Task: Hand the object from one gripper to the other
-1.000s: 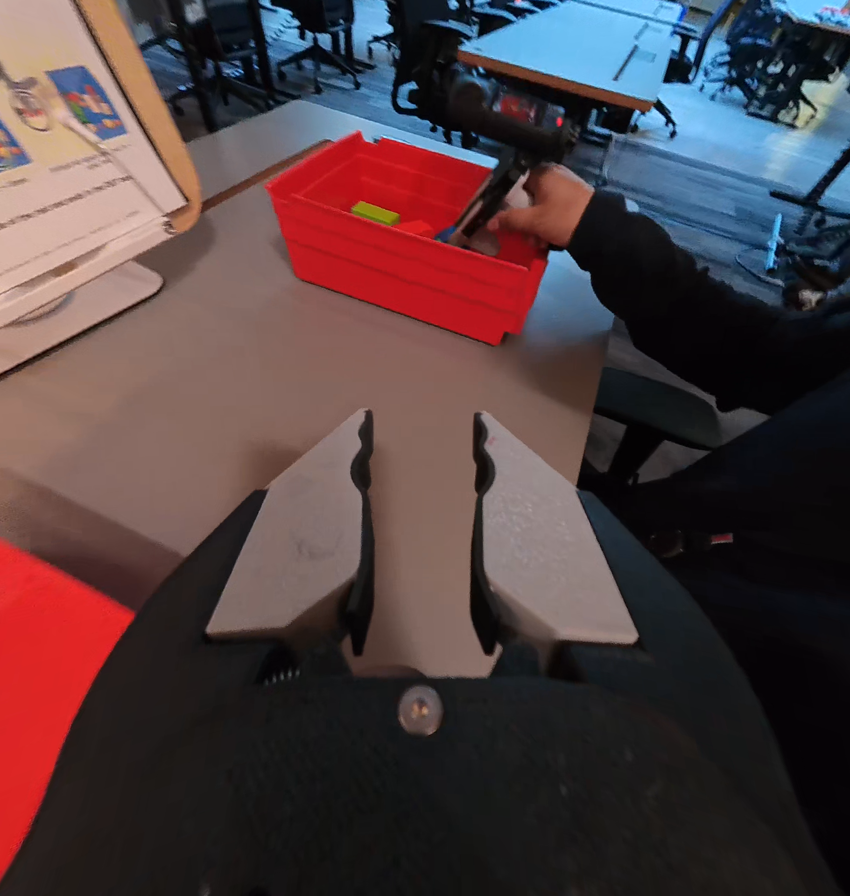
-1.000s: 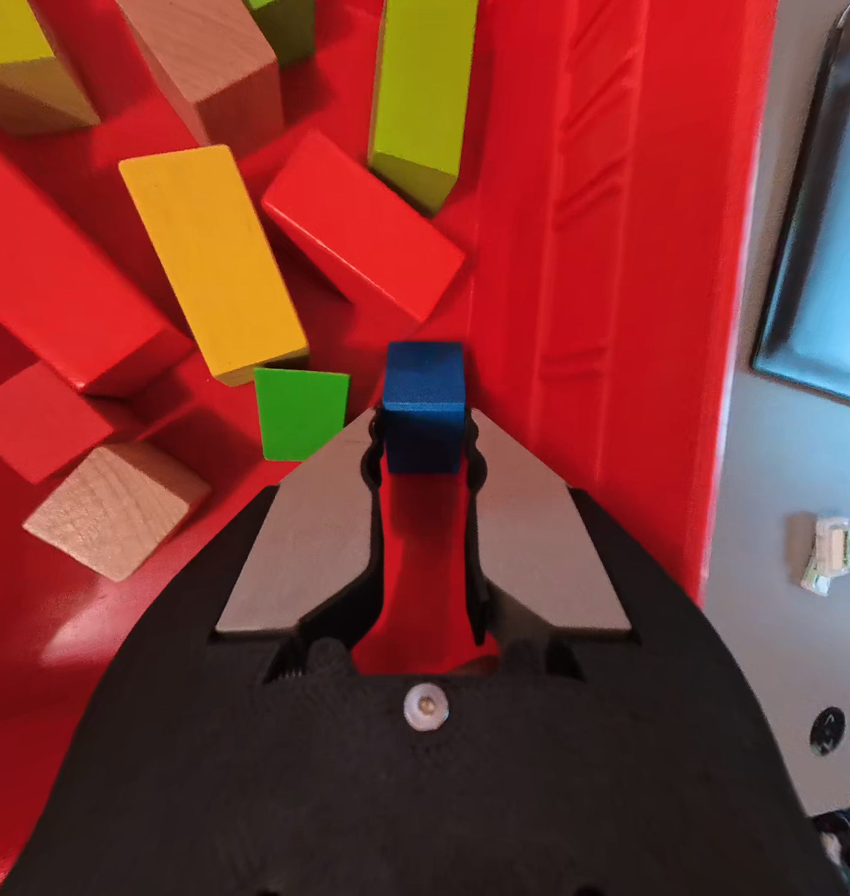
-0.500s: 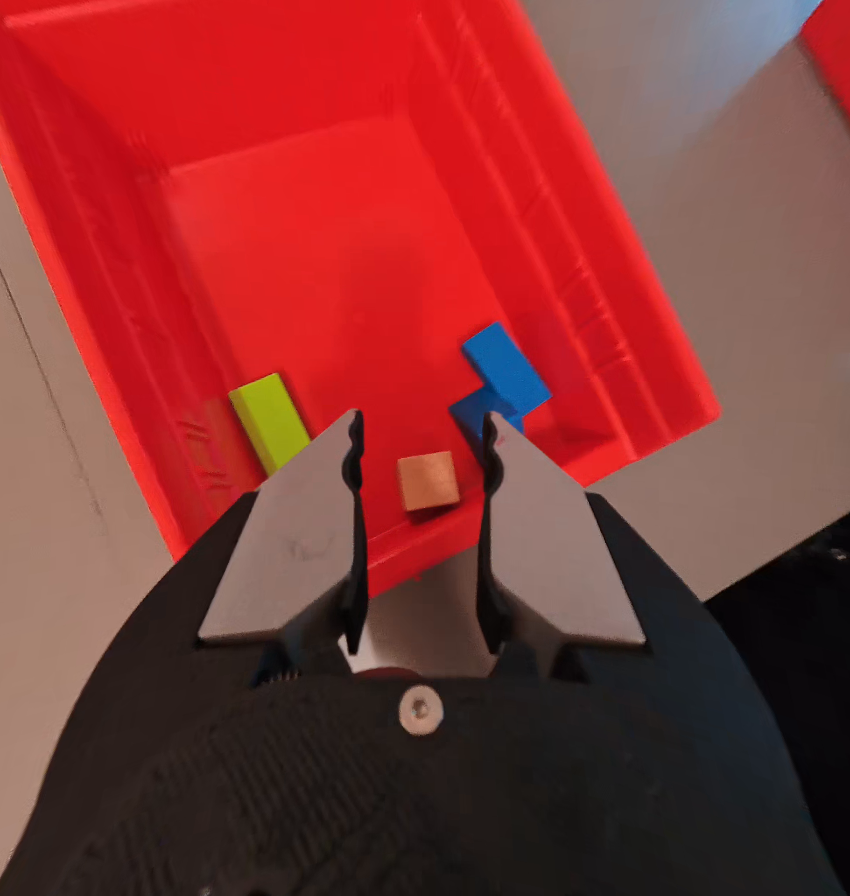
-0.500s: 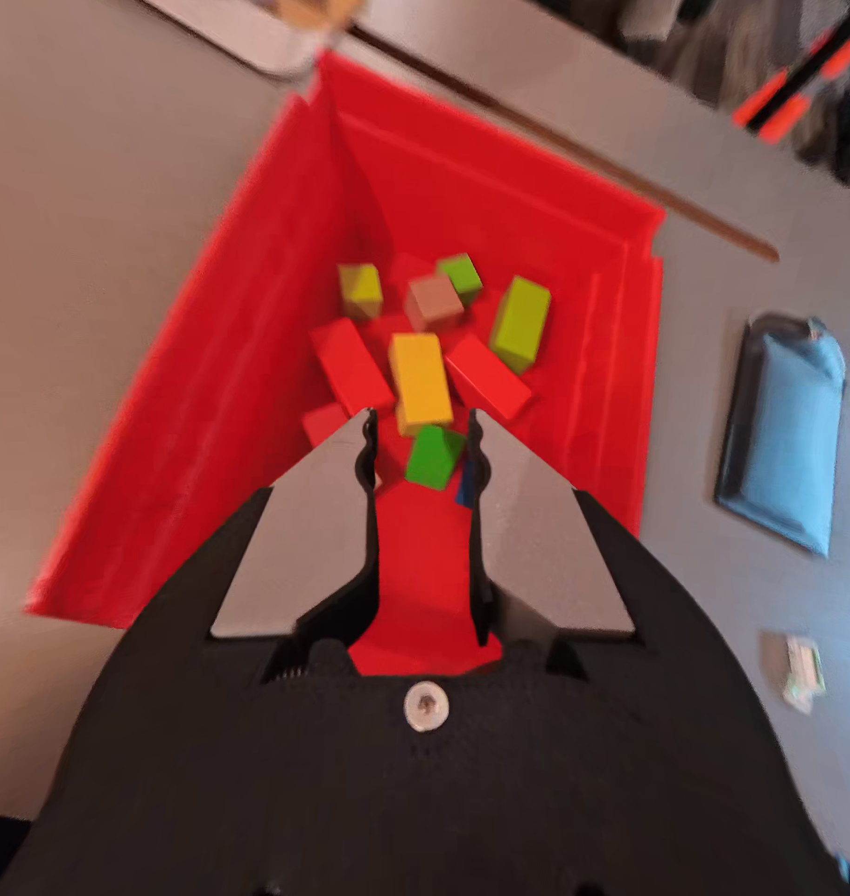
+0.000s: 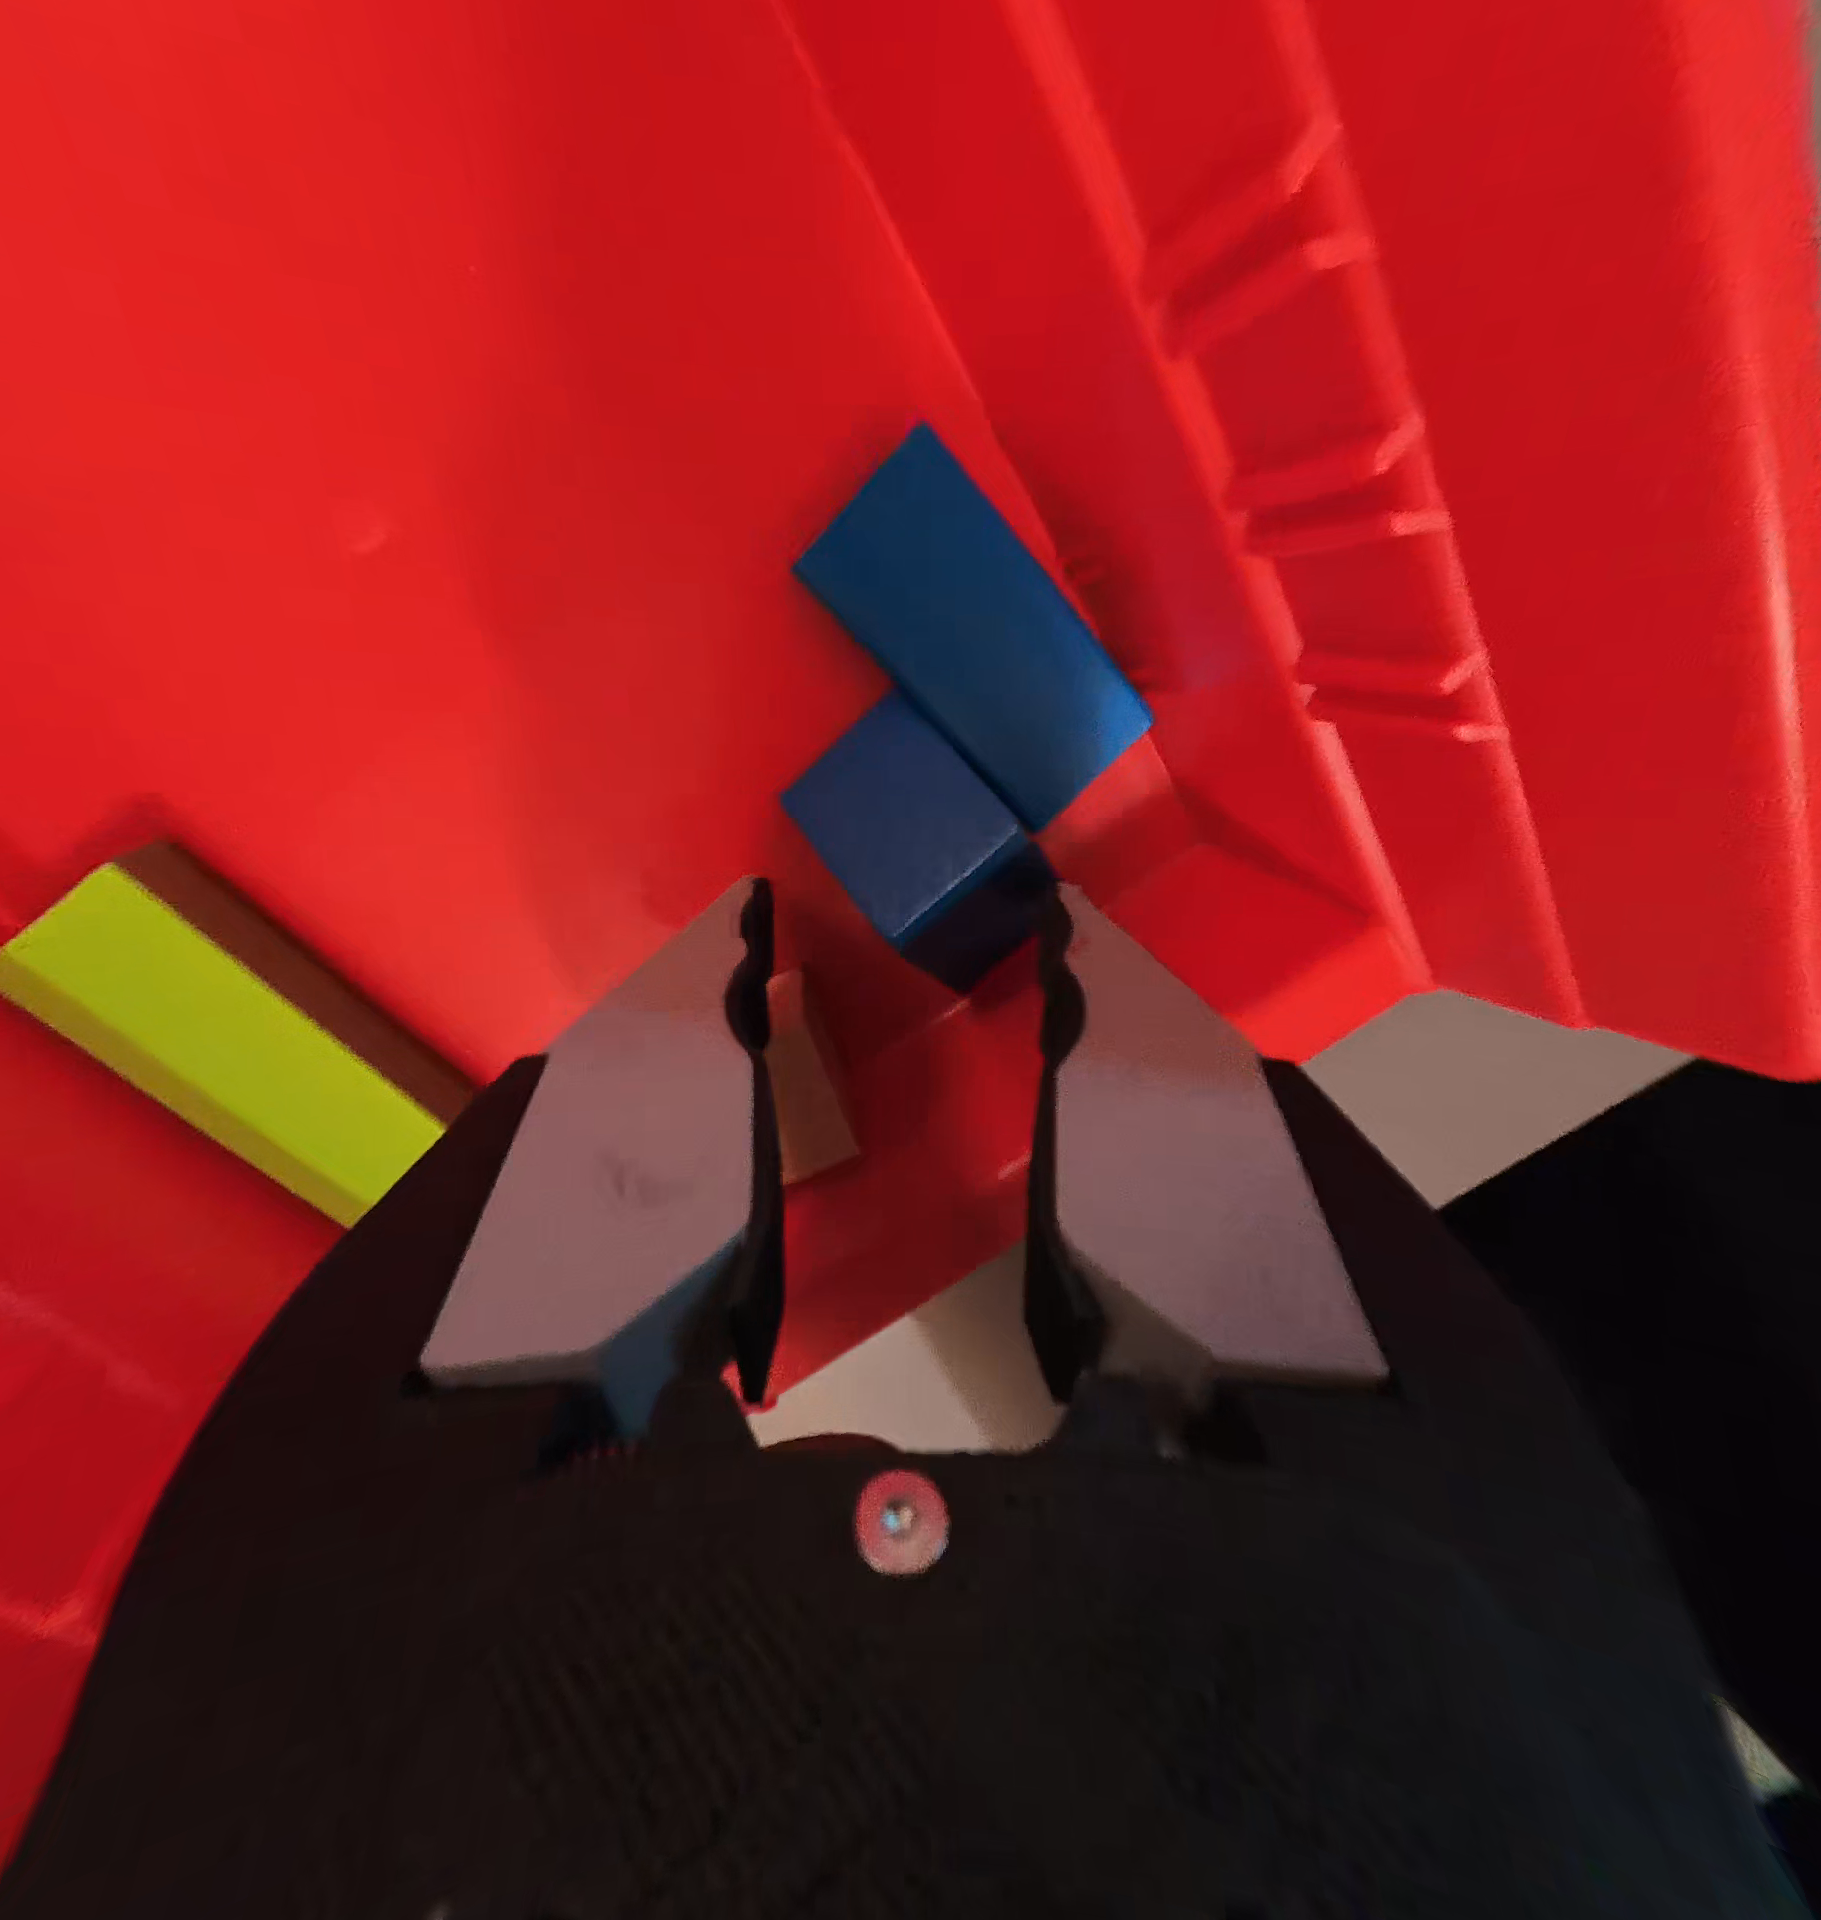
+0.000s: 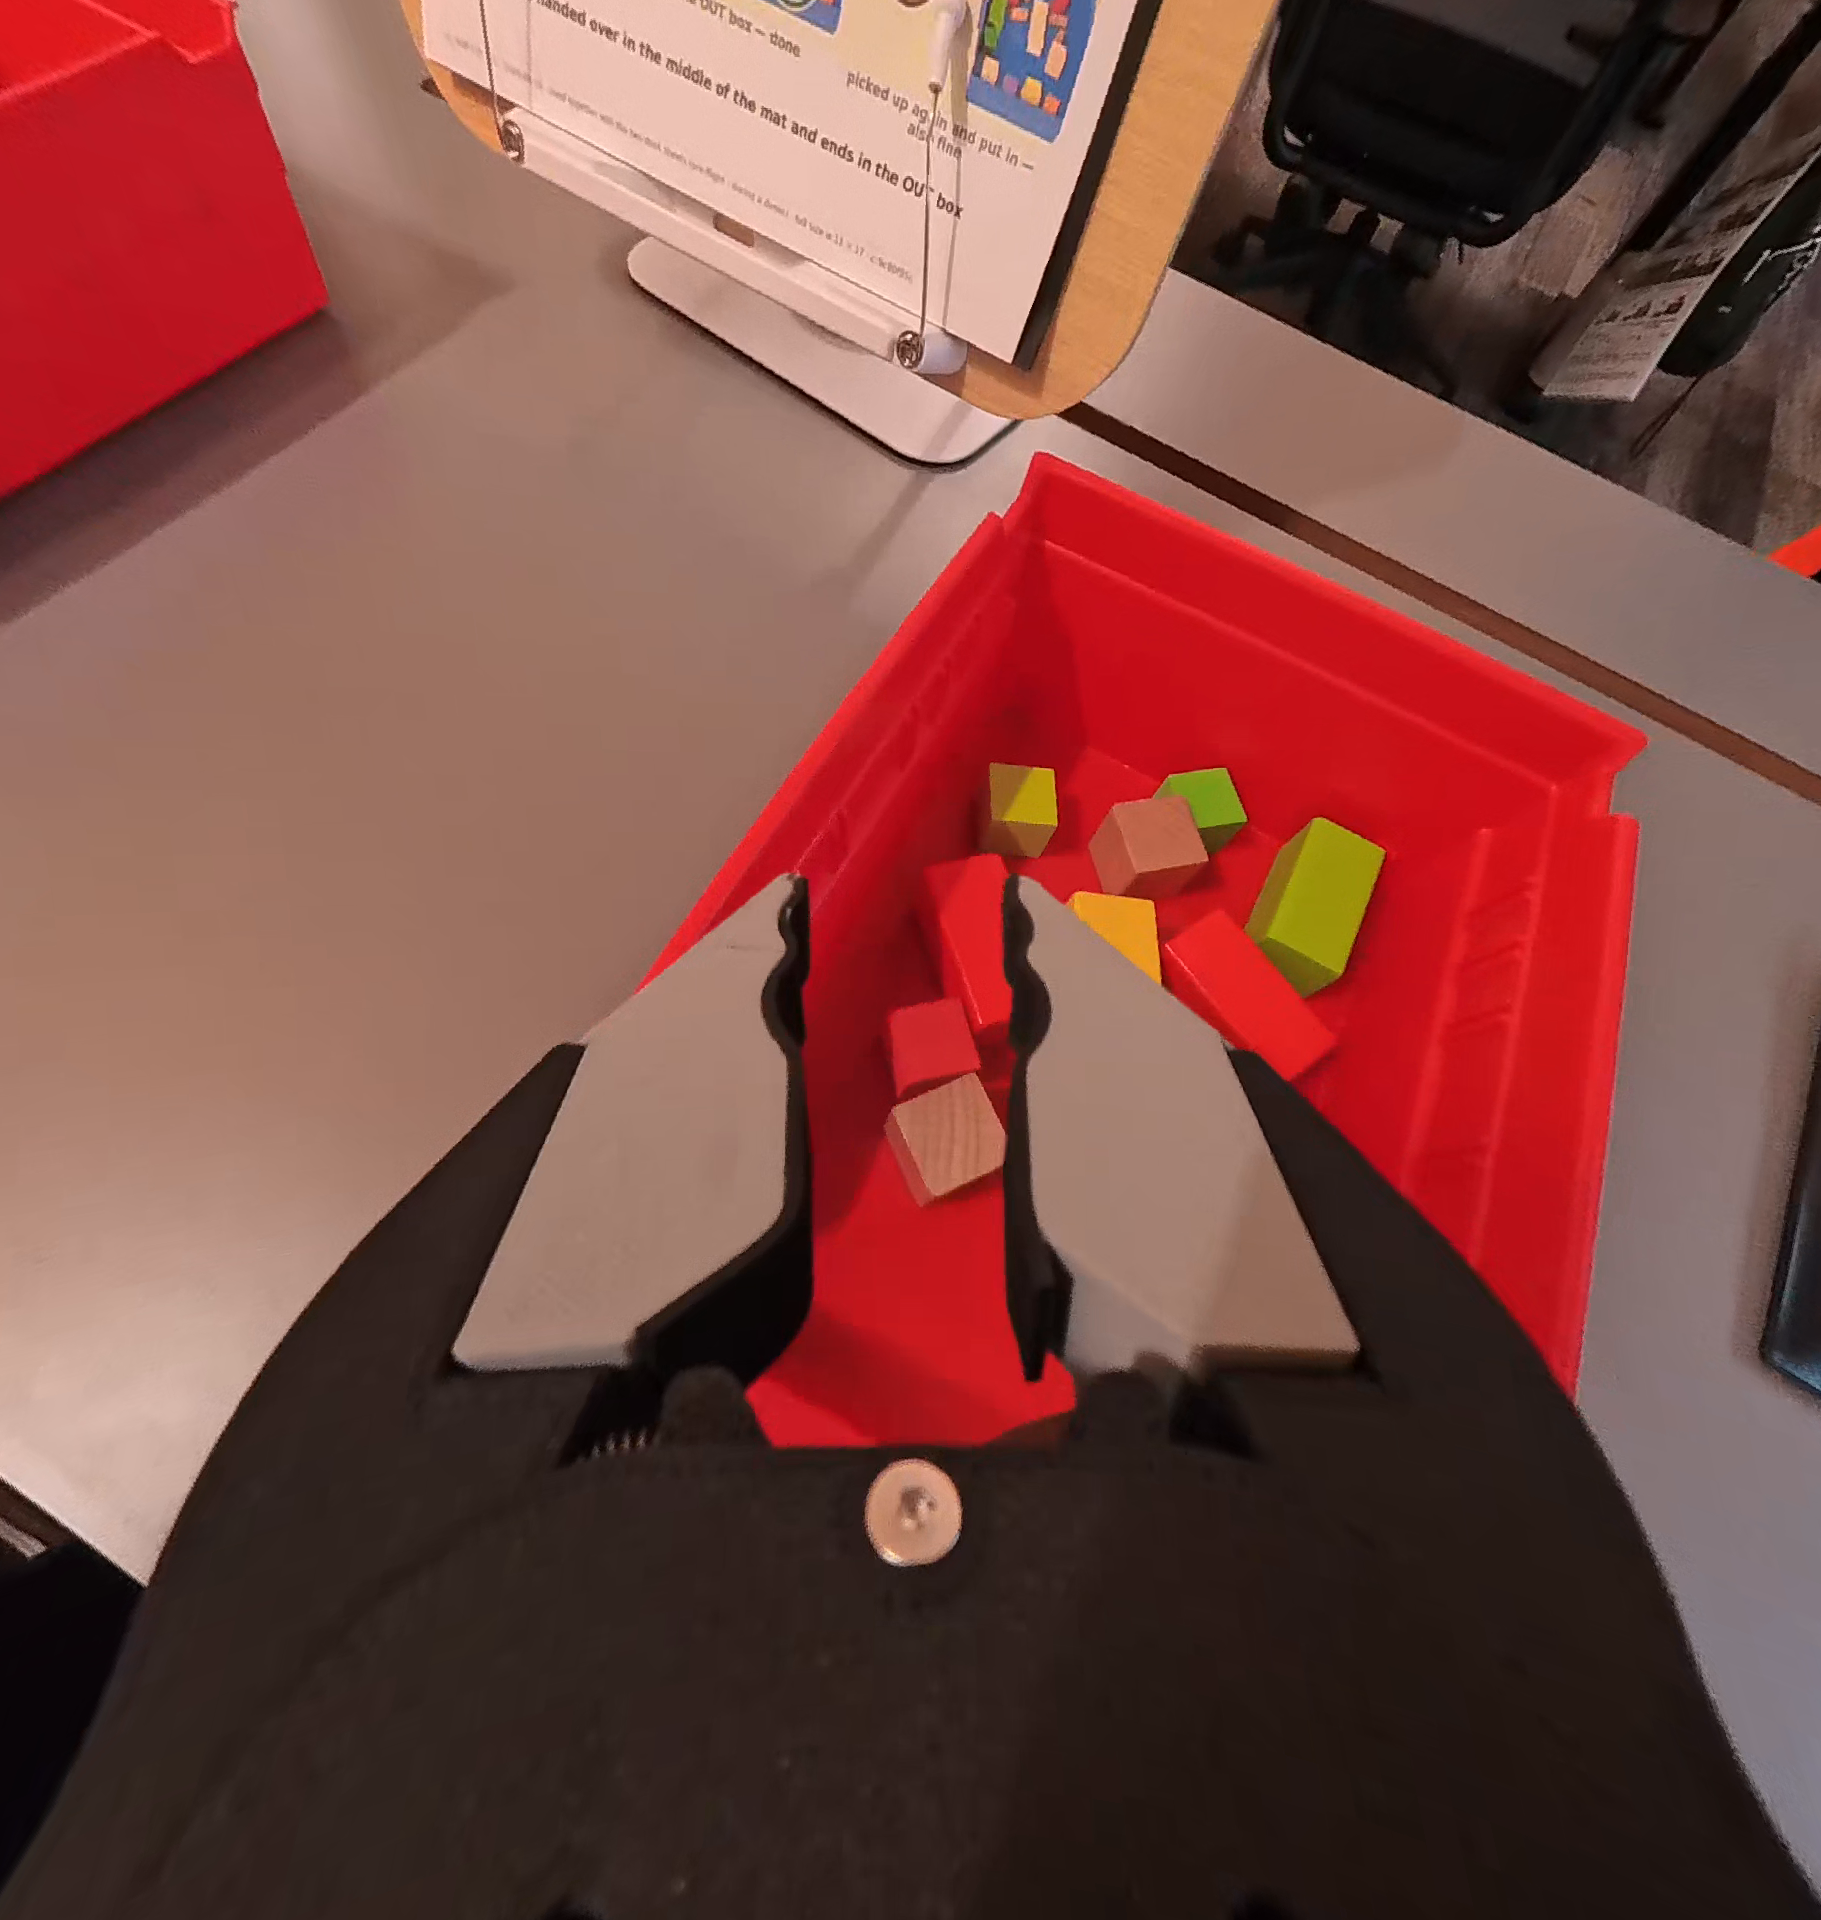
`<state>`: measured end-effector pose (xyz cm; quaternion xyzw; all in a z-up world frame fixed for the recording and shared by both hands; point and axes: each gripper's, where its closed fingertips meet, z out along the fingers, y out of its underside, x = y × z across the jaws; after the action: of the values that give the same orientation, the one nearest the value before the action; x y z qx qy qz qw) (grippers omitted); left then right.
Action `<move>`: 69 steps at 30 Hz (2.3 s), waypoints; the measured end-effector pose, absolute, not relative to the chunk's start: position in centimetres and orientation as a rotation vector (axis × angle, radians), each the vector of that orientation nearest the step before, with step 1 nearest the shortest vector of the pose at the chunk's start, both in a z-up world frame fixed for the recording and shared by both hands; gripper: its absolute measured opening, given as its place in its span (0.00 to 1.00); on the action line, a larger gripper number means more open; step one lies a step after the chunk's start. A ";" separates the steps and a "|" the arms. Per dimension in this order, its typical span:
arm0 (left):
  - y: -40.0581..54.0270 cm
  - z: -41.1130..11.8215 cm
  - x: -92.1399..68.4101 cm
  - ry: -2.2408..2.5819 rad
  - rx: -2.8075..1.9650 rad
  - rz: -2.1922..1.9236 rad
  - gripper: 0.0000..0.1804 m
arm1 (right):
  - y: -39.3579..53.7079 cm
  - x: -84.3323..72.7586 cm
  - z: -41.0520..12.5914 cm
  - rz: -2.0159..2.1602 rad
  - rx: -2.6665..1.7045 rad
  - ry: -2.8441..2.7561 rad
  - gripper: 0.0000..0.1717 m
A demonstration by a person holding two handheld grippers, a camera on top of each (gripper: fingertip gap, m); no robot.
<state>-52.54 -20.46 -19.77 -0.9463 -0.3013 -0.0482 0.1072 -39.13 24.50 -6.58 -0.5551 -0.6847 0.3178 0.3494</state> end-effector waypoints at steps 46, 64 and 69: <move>-20.2 -15.8 -58.8 -0.746 -2.546 0.531 0.17 | 18.8 -37.8 -6.1 1.044 -1.265 -1.945 0.21; -4.5 -4.7 -33.4 0.282 -2.234 -0.175 0.16 | -2.6 -33.9 -3.3 1.562 -0.460 -2.547 0.28; -3.4 -5.3 -32.0 0.335 -2.233 -0.207 0.16 | -3.8 -32.9 -5.1 1.473 -0.411 -2.619 0.22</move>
<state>-31.96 -3.42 -5.30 -0.8923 0.1337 -0.0827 0.4231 -32.91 -3.85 -5.11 -0.1353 -0.8623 0.4850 0.0543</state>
